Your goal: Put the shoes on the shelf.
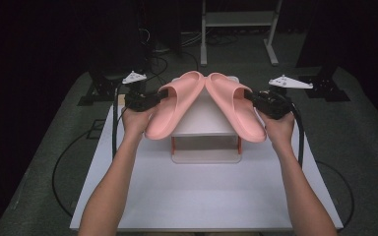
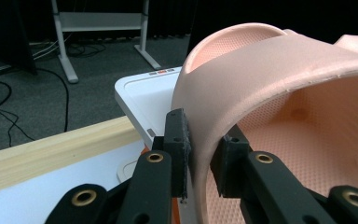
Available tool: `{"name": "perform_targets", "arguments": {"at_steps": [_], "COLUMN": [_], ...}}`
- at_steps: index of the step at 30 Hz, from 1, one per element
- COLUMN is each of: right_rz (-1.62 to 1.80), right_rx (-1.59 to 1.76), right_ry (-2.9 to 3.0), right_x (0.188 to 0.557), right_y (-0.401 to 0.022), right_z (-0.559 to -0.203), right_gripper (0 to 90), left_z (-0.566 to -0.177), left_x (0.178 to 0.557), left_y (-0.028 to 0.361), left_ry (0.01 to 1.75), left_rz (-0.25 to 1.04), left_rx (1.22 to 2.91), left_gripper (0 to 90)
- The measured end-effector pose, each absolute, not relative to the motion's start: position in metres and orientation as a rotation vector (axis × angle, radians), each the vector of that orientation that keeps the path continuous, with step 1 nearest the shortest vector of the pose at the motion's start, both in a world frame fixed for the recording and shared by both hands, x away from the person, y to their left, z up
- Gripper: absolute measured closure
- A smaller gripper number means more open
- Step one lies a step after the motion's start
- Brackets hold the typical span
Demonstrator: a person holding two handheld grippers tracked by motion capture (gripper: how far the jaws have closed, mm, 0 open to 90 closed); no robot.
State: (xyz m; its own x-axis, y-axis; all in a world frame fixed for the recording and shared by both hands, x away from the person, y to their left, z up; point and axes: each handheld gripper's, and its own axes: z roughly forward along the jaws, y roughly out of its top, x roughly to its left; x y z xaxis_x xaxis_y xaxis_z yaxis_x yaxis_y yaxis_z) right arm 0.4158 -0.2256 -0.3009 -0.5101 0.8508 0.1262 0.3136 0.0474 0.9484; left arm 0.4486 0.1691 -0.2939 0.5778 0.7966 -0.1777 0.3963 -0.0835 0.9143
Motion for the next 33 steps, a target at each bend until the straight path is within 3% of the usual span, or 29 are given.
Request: {"name": "perform_targets", "arguments": {"at_steps": [33], "right_rz": [1.462], "right_rx": [1.248], "right_ry": [1.823], "right_x": [0.428], "right_y": [-0.219], "right_z": [-0.297], "right_gripper": [76.3], "left_z": [-0.293], "left_x": [0.457], "left_y": [0.152], "left_ry": [1.051], "left_rz": [0.440], "left_rx": [1.640], "left_gripper": [69.8]}}
